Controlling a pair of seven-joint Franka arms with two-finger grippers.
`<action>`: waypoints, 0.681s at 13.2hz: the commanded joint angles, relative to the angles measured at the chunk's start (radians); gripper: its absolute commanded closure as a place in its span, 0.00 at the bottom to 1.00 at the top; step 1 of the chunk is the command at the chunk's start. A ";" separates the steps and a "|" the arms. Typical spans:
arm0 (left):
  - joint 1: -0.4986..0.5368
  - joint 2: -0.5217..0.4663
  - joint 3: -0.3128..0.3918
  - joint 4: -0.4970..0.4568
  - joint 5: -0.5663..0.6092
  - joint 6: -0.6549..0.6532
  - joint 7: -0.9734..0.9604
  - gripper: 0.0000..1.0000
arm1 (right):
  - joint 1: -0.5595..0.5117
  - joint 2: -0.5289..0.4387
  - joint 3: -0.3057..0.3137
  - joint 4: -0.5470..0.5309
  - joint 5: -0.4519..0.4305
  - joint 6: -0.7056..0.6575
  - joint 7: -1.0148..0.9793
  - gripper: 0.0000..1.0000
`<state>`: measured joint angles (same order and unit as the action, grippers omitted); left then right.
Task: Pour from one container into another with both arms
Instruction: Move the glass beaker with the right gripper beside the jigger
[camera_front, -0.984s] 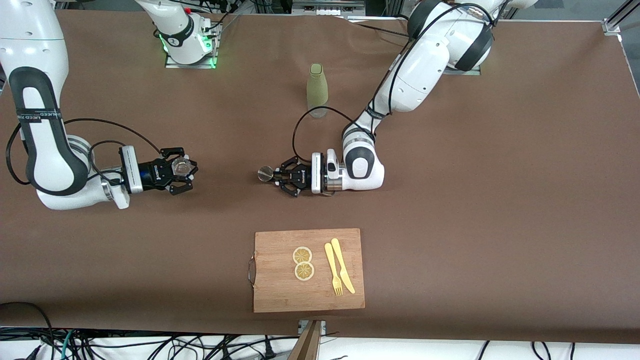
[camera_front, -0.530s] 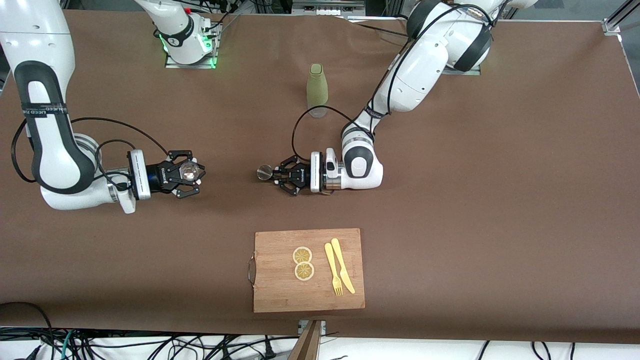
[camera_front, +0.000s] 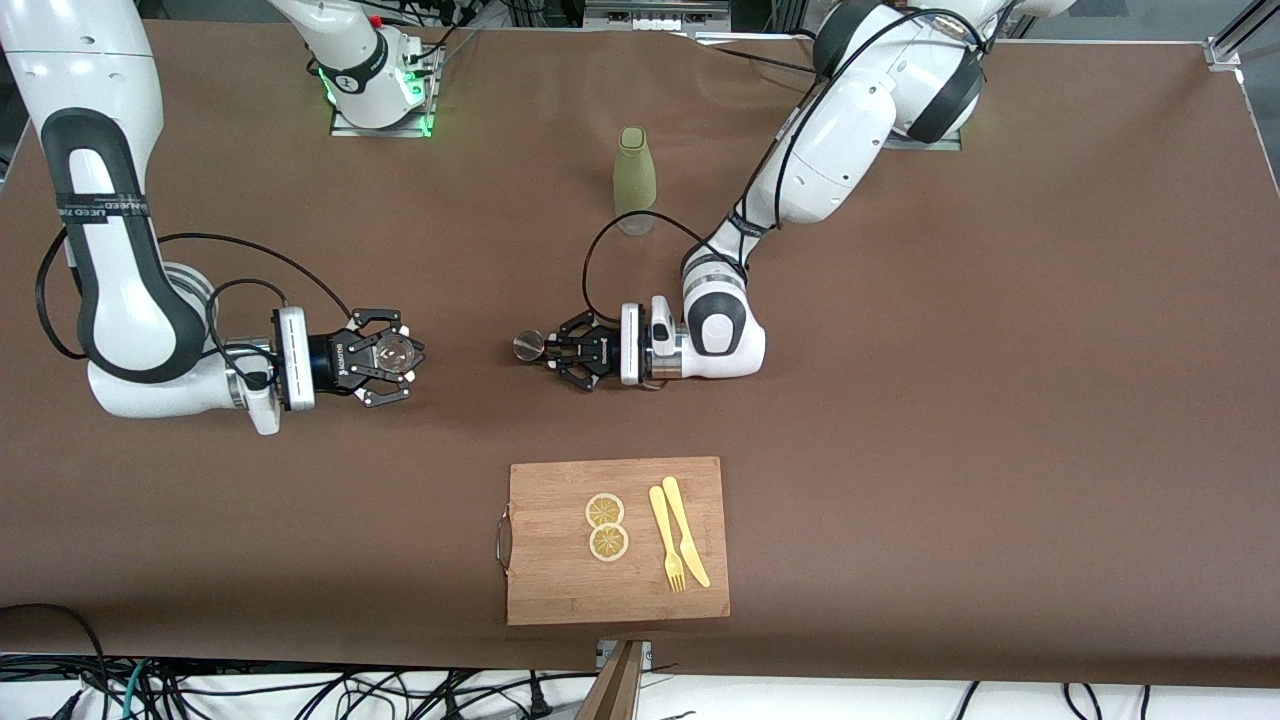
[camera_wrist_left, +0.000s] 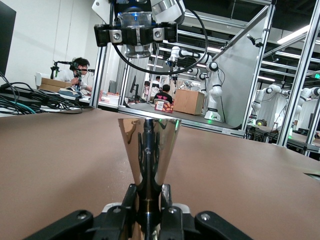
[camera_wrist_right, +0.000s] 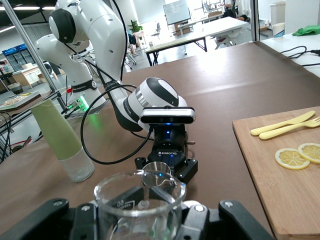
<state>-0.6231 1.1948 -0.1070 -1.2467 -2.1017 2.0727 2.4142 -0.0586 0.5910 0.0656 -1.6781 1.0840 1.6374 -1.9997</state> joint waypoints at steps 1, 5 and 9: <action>-0.018 0.017 0.001 0.039 -0.040 0.009 0.014 1.00 | 0.075 -0.082 -0.058 -0.042 0.020 0.022 0.090 0.92; -0.018 0.015 0.001 0.042 -0.040 0.009 0.013 1.00 | 0.105 -0.102 -0.067 -0.069 0.019 0.044 0.127 0.92; -0.018 0.015 0.001 0.058 -0.040 0.009 0.011 1.00 | 0.149 -0.106 -0.095 -0.097 0.019 0.067 0.130 0.92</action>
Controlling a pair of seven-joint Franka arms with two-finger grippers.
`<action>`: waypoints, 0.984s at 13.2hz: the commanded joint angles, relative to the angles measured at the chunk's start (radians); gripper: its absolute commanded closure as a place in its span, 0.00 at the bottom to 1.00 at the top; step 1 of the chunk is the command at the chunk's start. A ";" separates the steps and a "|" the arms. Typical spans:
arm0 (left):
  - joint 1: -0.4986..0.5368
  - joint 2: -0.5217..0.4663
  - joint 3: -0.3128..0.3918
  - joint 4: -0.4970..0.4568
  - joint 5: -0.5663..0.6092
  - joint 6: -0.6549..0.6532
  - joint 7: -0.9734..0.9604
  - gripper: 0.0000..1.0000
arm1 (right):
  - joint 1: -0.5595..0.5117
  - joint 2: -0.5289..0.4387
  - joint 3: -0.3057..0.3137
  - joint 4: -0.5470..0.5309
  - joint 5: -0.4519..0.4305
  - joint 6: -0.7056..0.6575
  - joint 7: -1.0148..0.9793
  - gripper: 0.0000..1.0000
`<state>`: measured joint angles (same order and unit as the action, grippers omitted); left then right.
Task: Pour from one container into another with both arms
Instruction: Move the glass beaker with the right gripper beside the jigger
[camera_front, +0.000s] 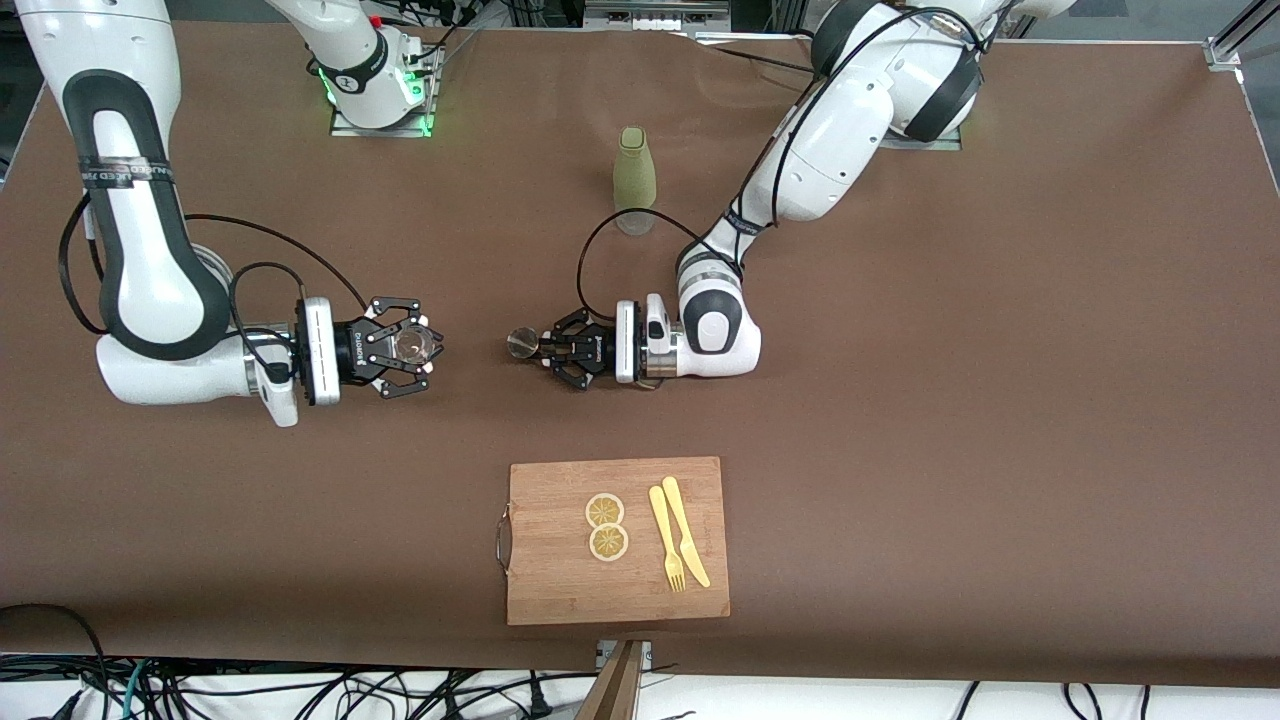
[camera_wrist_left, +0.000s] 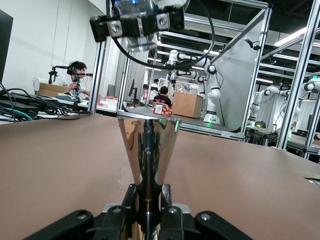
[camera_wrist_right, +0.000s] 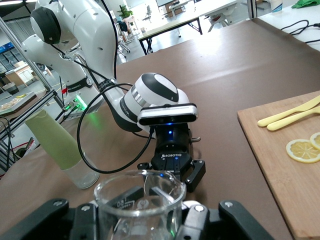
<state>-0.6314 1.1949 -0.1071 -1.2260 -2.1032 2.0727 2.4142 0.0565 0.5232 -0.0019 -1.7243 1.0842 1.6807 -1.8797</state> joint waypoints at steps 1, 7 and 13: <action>-0.010 0.015 0.001 0.039 -0.040 0.009 0.010 1.00 | 0.043 -0.045 -0.027 -0.067 0.019 0.036 0.011 0.92; -0.033 0.015 0.001 0.054 -0.080 0.024 0.010 1.00 | 0.065 -0.092 -0.027 -0.127 -0.009 0.043 0.080 0.92; -0.037 0.008 -0.002 0.071 -0.083 0.052 -0.004 1.00 | 0.117 -0.094 -0.027 -0.117 -0.018 0.097 0.085 0.92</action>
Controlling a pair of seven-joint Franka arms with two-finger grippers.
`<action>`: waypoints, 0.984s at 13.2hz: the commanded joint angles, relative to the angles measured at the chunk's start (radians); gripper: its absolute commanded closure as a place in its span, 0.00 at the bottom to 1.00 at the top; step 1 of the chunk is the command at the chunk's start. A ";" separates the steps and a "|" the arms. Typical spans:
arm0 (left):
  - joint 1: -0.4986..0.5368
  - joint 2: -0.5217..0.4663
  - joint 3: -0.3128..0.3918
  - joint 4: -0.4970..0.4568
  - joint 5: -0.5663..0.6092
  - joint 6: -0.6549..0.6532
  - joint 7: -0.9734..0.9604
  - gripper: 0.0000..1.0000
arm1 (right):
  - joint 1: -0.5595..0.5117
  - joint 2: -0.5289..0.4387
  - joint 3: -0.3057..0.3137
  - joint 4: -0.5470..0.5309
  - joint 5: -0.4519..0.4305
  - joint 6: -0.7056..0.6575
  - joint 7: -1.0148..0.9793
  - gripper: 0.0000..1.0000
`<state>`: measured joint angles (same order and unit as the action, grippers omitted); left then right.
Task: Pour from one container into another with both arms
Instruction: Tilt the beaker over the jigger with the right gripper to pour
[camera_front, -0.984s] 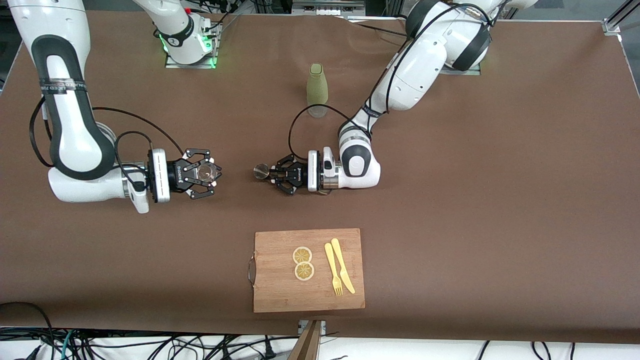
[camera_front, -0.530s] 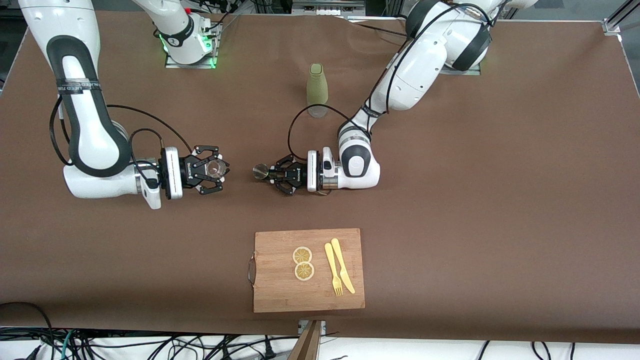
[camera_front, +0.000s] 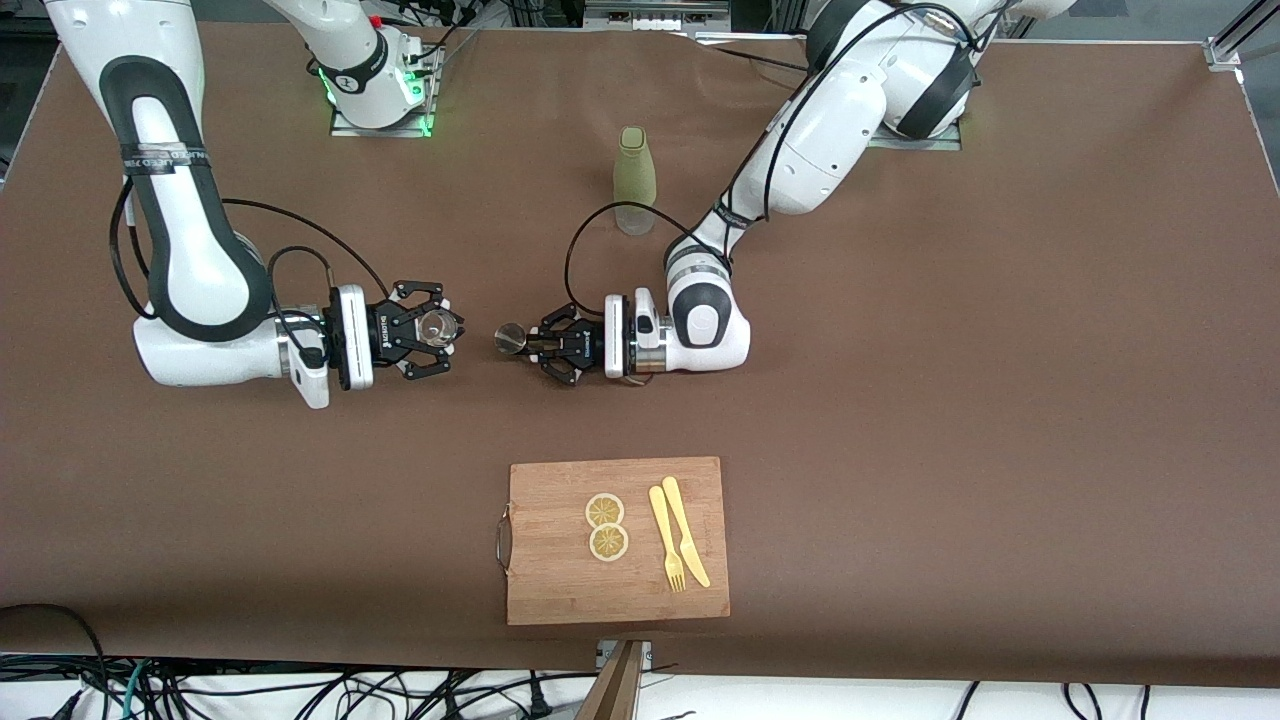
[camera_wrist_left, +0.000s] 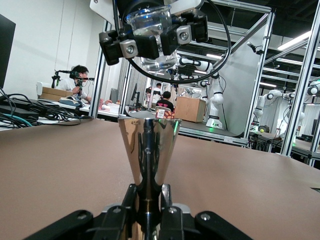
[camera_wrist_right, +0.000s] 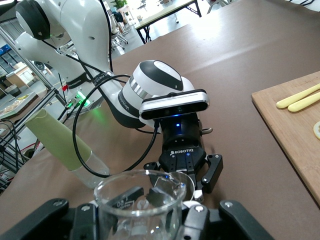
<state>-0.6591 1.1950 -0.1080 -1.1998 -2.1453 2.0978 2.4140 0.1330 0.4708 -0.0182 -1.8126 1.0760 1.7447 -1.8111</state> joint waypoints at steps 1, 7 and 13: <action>-0.010 0.008 -0.004 0.057 -0.041 0.039 -0.013 1.00 | 0.052 -0.041 -0.011 -0.027 -0.008 0.044 0.018 0.92; -0.010 0.008 -0.028 0.069 -0.041 0.064 -0.026 1.00 | 0.083 -0.043 -0.013 -0.017 -0.002 0.067 0.019 0.92; -0.008 0.008 -0.027 0.068 -0.041 0.057 -0.030 1.00 | 0.085 -0.058 -0.013 -0.046 -0.007 0.036 0.051 0.94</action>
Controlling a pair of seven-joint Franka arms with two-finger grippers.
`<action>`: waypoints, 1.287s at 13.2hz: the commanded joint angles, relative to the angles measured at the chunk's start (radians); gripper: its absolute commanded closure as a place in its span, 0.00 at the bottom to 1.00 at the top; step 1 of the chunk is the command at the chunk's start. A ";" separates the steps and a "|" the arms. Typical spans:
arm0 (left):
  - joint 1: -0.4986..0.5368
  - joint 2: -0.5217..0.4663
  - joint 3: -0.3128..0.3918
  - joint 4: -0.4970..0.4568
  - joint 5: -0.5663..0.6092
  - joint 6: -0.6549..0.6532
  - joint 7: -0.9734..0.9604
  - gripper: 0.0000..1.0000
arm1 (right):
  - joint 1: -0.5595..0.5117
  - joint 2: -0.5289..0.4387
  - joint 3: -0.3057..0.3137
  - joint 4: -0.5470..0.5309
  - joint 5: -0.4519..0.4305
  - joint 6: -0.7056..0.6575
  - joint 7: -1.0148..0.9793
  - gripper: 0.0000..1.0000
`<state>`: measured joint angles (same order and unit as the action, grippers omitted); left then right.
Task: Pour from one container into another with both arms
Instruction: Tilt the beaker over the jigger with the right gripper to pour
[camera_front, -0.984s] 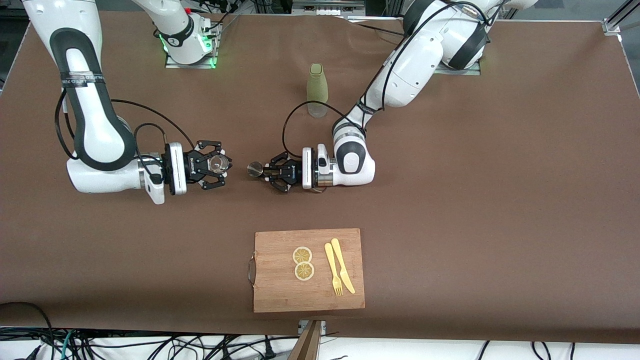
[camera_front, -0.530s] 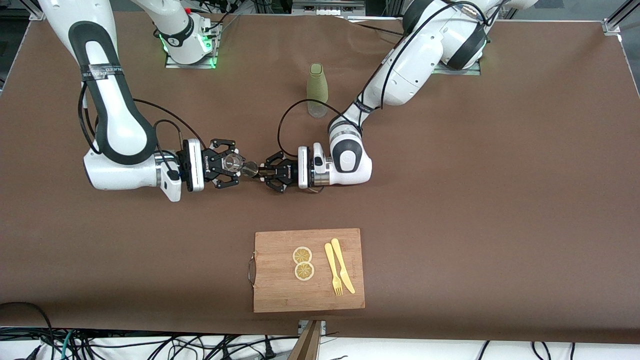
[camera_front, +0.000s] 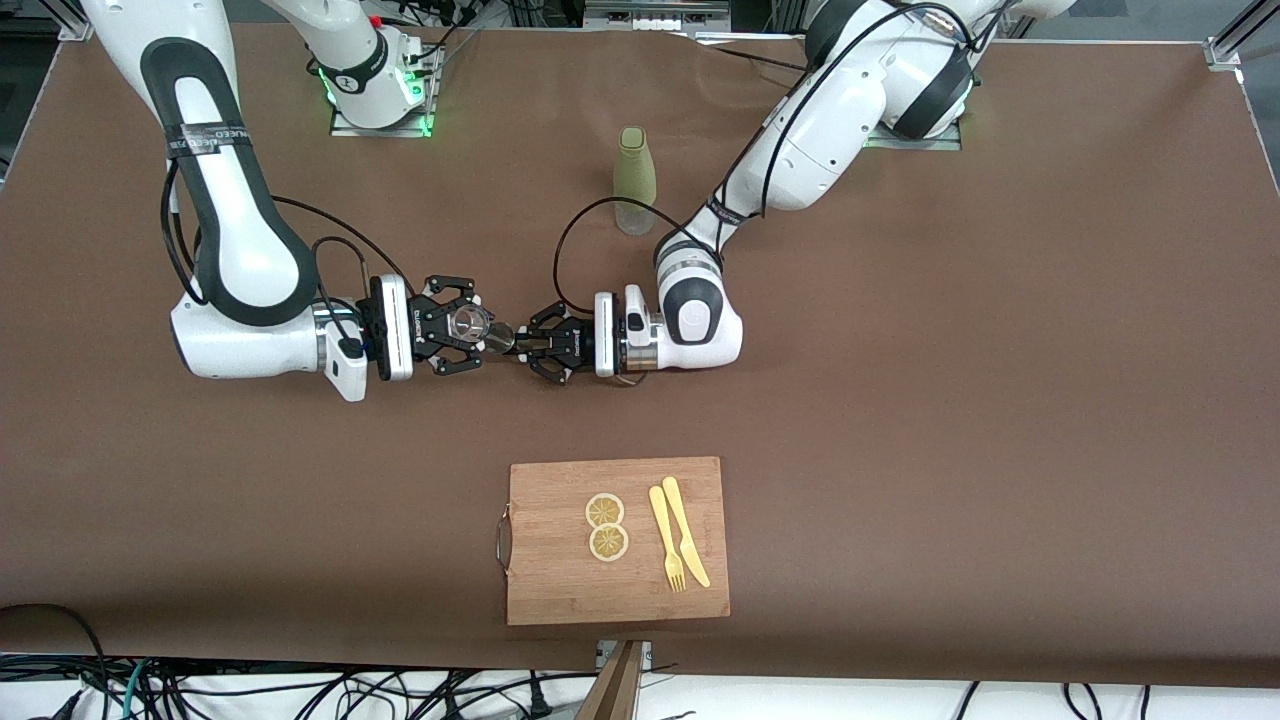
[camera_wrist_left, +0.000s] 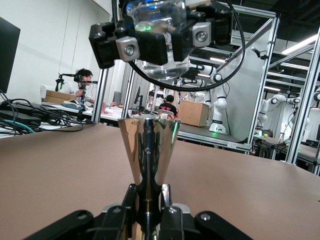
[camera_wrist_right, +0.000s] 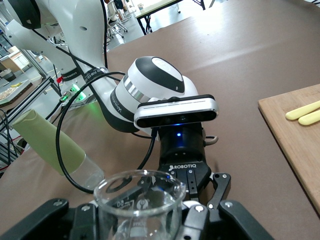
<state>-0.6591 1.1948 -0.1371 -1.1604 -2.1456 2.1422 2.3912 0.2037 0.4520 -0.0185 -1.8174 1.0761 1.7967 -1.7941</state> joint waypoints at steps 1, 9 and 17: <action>-0.008 0.008 0.002 0.027 -0.040 0.012 -0.009 1.00 | 0.013 -0.049 -0.012 -0.051 -0.011 -0.020 0.039 0.95; -0.004 0.008 0.005 0.022 -0.037 0.005 -0.018 1.00 | -0.009 -0.124 -0.018 -0.145 -0.083 -0.022 0.028 0.95; 0.003 0.003 0.010 0.018 -0.036 -0.004 -0.017 1.00 | -0.006 -0.130 -0.015 -0.158 -0.087 -0.013 0.036 0.95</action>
<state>-0.6540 1.1949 -0.1320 -1.1604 -2.1456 2.1420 2.3759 0.1994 0.3590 -0.0371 -1.9452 0.9984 1.7807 -1.7749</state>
